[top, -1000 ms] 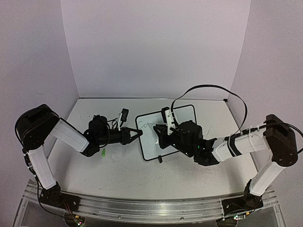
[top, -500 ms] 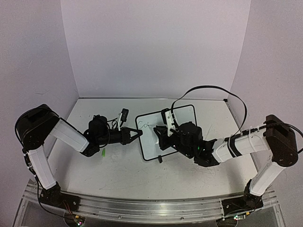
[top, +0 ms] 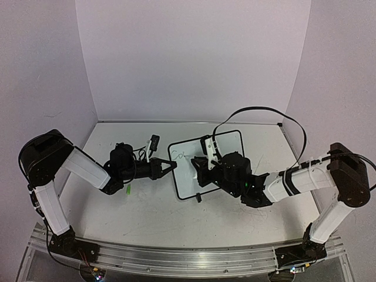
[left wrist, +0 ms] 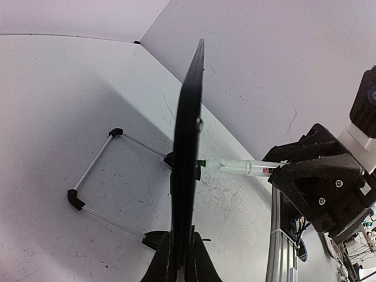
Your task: Write a sentence on the whiteboard
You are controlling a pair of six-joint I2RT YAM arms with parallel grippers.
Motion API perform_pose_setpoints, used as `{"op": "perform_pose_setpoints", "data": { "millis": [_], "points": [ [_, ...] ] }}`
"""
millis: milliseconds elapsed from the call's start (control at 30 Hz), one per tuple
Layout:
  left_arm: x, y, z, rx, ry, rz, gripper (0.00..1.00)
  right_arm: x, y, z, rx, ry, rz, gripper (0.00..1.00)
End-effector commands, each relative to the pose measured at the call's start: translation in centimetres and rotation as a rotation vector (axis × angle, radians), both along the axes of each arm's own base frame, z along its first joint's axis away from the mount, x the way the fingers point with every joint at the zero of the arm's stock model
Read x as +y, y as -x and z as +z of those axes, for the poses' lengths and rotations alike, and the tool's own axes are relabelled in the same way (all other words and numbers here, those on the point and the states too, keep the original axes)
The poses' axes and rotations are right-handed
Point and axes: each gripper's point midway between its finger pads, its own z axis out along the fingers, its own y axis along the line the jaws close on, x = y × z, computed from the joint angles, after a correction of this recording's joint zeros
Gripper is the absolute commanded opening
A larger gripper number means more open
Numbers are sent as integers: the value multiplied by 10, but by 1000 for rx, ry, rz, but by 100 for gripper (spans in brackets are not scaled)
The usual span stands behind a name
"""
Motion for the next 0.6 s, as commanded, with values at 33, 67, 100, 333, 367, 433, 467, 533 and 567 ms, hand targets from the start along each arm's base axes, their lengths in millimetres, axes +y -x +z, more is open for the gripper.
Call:
{"op": "perform_pose_setpoints", "data": {
  "millis": [33,67,100,333,367,433,467,533,567],
  "points": [
    [8,-1,8,-4,9,18,0,-10,-11,11,-28,-9,-61,0],
    [8,-1,8,-4,9,19,0,-12,-13,12,-29,-11,-64,0],
    [7,-1,7,-4,9,18,0,-13,-14,13,-30,-13,-68,0],
    [7,-1,7,-3,8,15,0,-17,-20,19,-42,-27,-82,0],
    [7,-1,7,-3,9,15,0,-18,-21,20,-44,-29,-84,0],
    [7,-1,8,-4,9,15,0,-18,-21,20,-46,-29,-83,0],
    [6,-2,7,-4,9,15,0,-17,-22,20,-47,-28,-80,0],
    [6,-2,7,-4,10,14,0,-15,-22,21,-49,-27,-74,0],
    [6,-2,7,-3,9,13,0,-14,-22,21,-51,-27,-71,0]
  ]
}}
